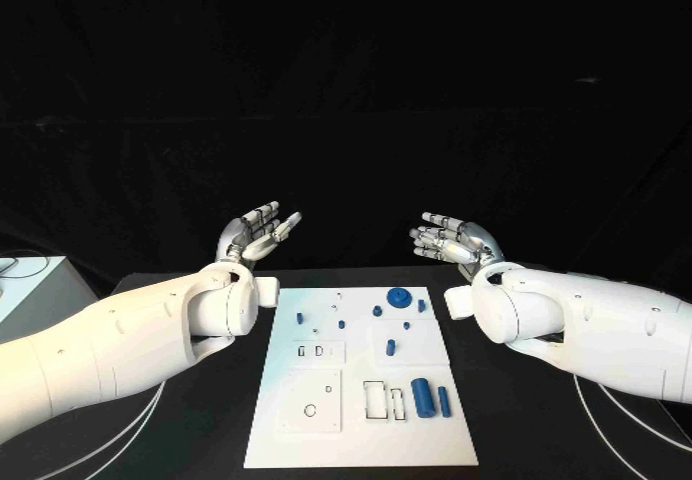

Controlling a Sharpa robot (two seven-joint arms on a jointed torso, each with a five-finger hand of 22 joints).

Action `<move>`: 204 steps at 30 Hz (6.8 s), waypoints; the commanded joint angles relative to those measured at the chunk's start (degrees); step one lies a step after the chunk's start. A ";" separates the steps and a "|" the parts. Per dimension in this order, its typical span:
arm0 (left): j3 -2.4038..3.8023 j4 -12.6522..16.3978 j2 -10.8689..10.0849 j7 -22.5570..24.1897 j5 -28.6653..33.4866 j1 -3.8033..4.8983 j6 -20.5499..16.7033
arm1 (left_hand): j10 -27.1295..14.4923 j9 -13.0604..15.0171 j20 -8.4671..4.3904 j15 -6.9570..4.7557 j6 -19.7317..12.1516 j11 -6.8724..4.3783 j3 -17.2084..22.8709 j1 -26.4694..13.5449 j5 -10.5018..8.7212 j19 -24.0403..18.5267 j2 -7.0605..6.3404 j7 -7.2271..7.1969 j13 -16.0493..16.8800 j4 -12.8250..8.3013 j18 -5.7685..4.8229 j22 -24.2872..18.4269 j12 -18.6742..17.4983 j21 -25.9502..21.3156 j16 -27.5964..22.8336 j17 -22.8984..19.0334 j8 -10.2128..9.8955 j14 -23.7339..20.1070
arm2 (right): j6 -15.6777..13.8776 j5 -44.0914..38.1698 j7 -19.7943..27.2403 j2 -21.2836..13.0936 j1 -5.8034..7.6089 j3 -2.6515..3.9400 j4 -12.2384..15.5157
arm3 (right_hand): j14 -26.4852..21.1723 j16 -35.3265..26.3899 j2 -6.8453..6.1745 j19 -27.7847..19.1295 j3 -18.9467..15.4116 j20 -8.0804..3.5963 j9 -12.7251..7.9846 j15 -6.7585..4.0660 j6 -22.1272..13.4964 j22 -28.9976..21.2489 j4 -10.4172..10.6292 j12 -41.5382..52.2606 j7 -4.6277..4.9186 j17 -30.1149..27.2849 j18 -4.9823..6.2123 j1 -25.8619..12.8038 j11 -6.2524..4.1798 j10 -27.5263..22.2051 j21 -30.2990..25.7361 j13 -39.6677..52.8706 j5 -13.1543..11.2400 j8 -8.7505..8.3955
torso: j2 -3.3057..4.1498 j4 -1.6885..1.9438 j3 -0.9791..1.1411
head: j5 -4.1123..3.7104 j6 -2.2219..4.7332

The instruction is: Assemble the parts on the task board

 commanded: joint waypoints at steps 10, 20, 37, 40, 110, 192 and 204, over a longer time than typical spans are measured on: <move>-0.11 3.93 -4.01 1.24 0.53 0.55 9.04 | 15.97 1.46 0.72 0.11 10.66 3.71 2.14 3.91 -0.14 10.87 2.98 4.85 1.06 0.46 1.79 1.42 1.85 3.66 4.67 2.67 2.55 20.83 | 7.13 -26.13 -3.90 -0.71 3.61 -1.16 -3.25 | 20.82 4.82 -0.30 20.83 0.64 -1.79 3.59 -4.28 23.57 2.61 -5.25 2.94 5.49 2.43 4.43 9.45 -3.11 24.38 7.68 1.10 -4.33 5.67 | 1.50 0.51 0.05 | -1.42 -1.79; 0.02 10.39 -9.02 -0.10 -4.51 0.89 11.32 | 36.04 3.58 -2.32 -4.39 25.55 0.28 5.96 7.57 -0.17 22.61 3.48 3.81 1.65 -3.22 3.46 4.25 4.41 11.32 11.02 7.51 6.81 35.05 | 5.26 -49.43 -7.64 -1.43 4.98 -1.12 -3.10 | 31.73 8.32 -1.06 30.47 -0.81 -6.52 3.99 -8.47 30.52 5.77 -5.96 2.76 3.17 3.88 4.13 10.00 -6.12 33.98 15.07 1.09 -4.76 7.48 | 3.81 1.63 -0.11 | -2.67 -1.87; 0.34 19.79 -14.76 -2.60 -8.24 0.97 14.57 | 44.50 4.29 -7.69 -8.98 28.89 -2.42 22.98 1.75 -0.10 23.75 -3.18 1.89 1.68 -7.21 3.31 28.45 1.76 47.81 34.39 33.16 7.18 40.81 | 11.14 -78.00 -21.76 -1.46 5.16 -1.09 -1.06 | 49.24 51.96 -7.54 49.17 4.72 -11.75 5.41 -13.66 34.91 62.37 0.28 1.20 -0.34 42.11 -1.87 6.31 -10.41 43.30 69.99 1.49 -2.18 6.29 | 8.08 4.03 -0.18 | -4.83 -0.72; 0.34 20.60 -15.10 -2.88 -8.52 0.96 15.30 | 44.64 4.60 -7.67 -8.99 28.99 -2.59 24.07 1.00 -0.16 23.21 -3.51 1.89 1.70 -7.87 3.41 30.01 1.76 50.19 36.82 34.85 7.32 40.49 | 11.65 -80.41 -23.35 -1.14 5.00 -1.09 -0.99 | 49.28 61.57 -8.53 50.48 4.88 -11.11 6.14 -13.41 34.15 70.01 1.33 1.13 0.00 51.19 -3.11 5.82 -9.98 42.05 75.62 1.15 -3.09 6.02 | 8.53 4.37 -0.16 | -4.99 -0.94; 0.61 22.36 -16.89 -5.02 -8.85 1.06 14.91 | 44.13 5.28 -7.63 -9.04 27.89 -2.56 25.54 -2.03 -0.29 24.77 -3.72 1.90 1.79 -8.81 3.01 35.91 1.86 57.52 42.67 37.97 7.09 40.56 | 14.48 -89.15 -33.67 3.18 2.32 -1.16 -3.61 | 48.54 74.14 -7.35 50.74 3.90 -10.41 9.76 -13.07 35.07 74.01 4.19 1.47 -0.29 58.79 -3.44 7.92 -9.90 40.92 78.47 1.74 -1.84 6.66 | 11.76 6.02 -0.31 | -6.98 -1.47; 0.62 22.62 -16.87 -5.24 -8.54 1.48 14.97 | 44.25 5.43 -7.66 -9.10 28.01 -2.63 25.79 -2.01 -0.33 24.77 -3.53 1.82 1.80 -9.04 2.98 36.27 1.86 58.00 42.99 38.06 7.22 40.49 | 2.12 -89.62 -33.86 16.01 1.51 -0.81 -13.57 | 48.57 75.78 -3.81 51.24 10.24 -11.82 14.79 -14.55 39.00 76.03 -1.36 1.53 -1.80 59.43 -3.77 10.95 -11.62 46.29 79.62 3.56 -5.39 10.54 | 12.73 6.98 -0.72 | -6.07 -1.76; 0.62 22.61 -16.88 -5.26 -8.52 1.56 14.95 | 44.25 5.43 -7.66 -9.10 28.01 -2.63 25.79 -2.01 -0.33 24.77 -3.53 1.82 1.80 -9.04 2.98 36.27 1.86 58.00 42.99 38.06 7.22 40.49 | 1.54 -89.09 -33.23 16.91 1.28 -0.88 -15.14 | 47.95 74.83 -4.50 49.91 10.61 -11.05 15.13 -13.46 35.21 73.36 -1.49 1.02 -0.50 57.10 -3.20 9.21 -10.24 41.93 77.62 2.69 -6.12 8.69 | 12.78 6.92 -0.77 | -5.96 -1.84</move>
